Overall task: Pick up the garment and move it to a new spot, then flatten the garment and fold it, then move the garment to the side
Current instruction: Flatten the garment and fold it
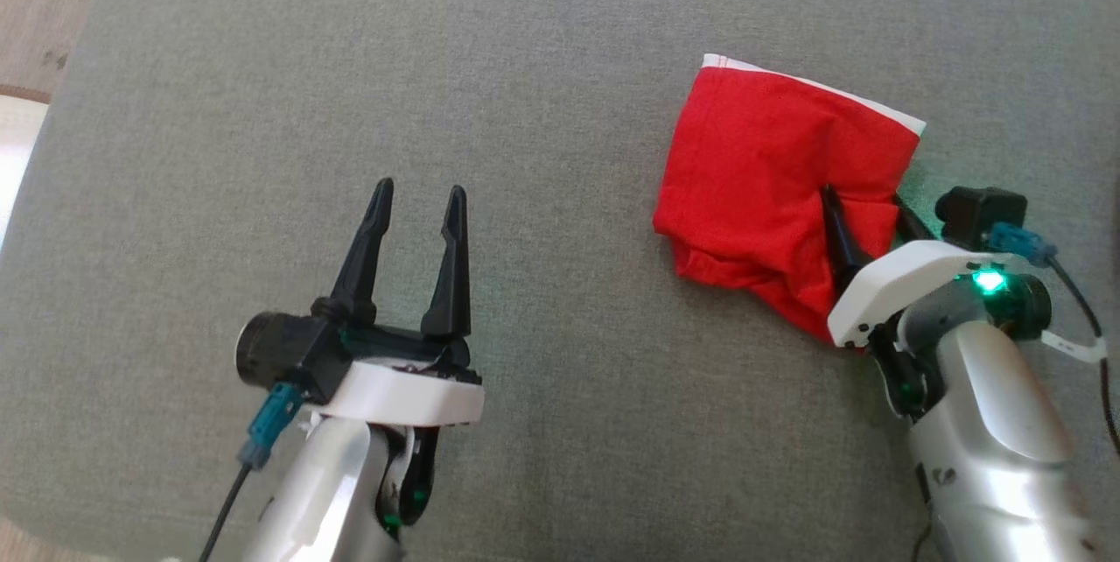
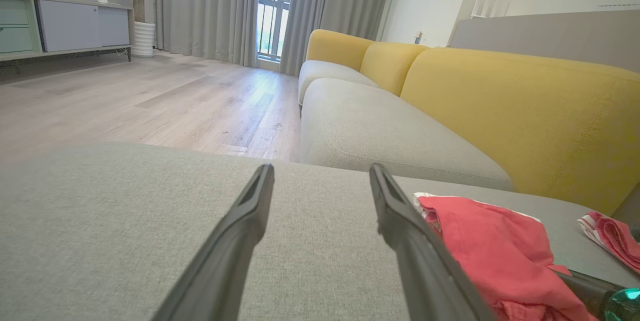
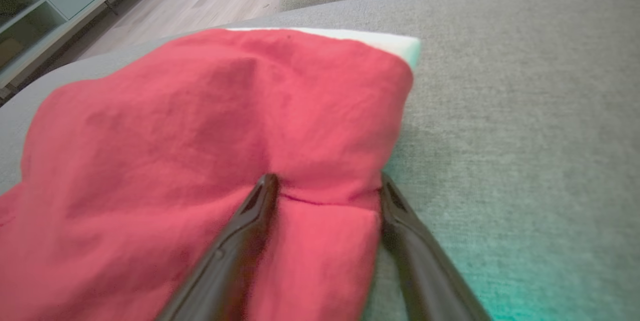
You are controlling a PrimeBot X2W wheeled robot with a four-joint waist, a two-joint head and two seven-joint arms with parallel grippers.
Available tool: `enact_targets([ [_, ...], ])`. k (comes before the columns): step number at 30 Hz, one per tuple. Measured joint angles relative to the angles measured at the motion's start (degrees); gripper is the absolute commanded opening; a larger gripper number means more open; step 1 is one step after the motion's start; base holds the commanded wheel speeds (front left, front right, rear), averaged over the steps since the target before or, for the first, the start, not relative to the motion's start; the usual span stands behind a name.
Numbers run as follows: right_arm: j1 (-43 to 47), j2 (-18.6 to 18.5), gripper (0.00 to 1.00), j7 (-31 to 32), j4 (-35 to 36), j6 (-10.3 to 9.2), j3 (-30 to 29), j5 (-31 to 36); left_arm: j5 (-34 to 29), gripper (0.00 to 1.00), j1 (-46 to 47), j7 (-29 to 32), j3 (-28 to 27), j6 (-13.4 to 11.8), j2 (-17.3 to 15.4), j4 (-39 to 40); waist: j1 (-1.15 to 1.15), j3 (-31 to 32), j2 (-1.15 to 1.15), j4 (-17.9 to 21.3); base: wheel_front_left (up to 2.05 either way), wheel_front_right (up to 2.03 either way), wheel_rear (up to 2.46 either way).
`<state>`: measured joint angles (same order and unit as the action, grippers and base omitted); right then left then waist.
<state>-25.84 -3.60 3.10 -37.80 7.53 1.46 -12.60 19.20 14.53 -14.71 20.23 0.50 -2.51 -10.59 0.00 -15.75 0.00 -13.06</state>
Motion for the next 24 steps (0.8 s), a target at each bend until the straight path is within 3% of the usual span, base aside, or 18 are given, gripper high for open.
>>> enact_targets([
  [1,-0.12,-0.08,0.00,-0.19,-0.13,0.00,0.42,0.10,0.00,1.00,0.20,0.00,-0.04,0.01,0.00,-0.03,0.00,0.07,0.00,0.10,0.00,0.00,0.00],
  [15,-0.58,-1.18,0.00,-4.60,3.66,0.01,4.56,14.55,-1.13,1.00,0.17,0.00,-2.36,0.60,0.01,-0.09,0.00,2.70,0.00,5.76,0.00,0.00,0.00],
  [17,-0.64,-3.83,0.00,-4.17,5.37,0.01,6.38,15.22,-1.31,1.00,0.09,0.00,-2.91,0.83,0.01,-0.10,0.00,3.17,0.00,6.86,0.00,0.00,0.00],
  [18,-0.68,-7.67,0.00,-3.16,7.10,0.01,8.29,15.15,-1.62,1.00,0.02,0.00,-3.22,1.03,0.01,-0.10,0.00,3.57,0.00,7.92,0.00,0.00,0.00],
  [24,-0.70,-22.15,0.00,1.33,11.47,0.01,13.92,9.10,-1.62,1.00,-0.49,0.00,-3.44,1.10,0.01,-0.07,0.00,3.75,0.00,10.07,0.00,0.00,0.00],
])
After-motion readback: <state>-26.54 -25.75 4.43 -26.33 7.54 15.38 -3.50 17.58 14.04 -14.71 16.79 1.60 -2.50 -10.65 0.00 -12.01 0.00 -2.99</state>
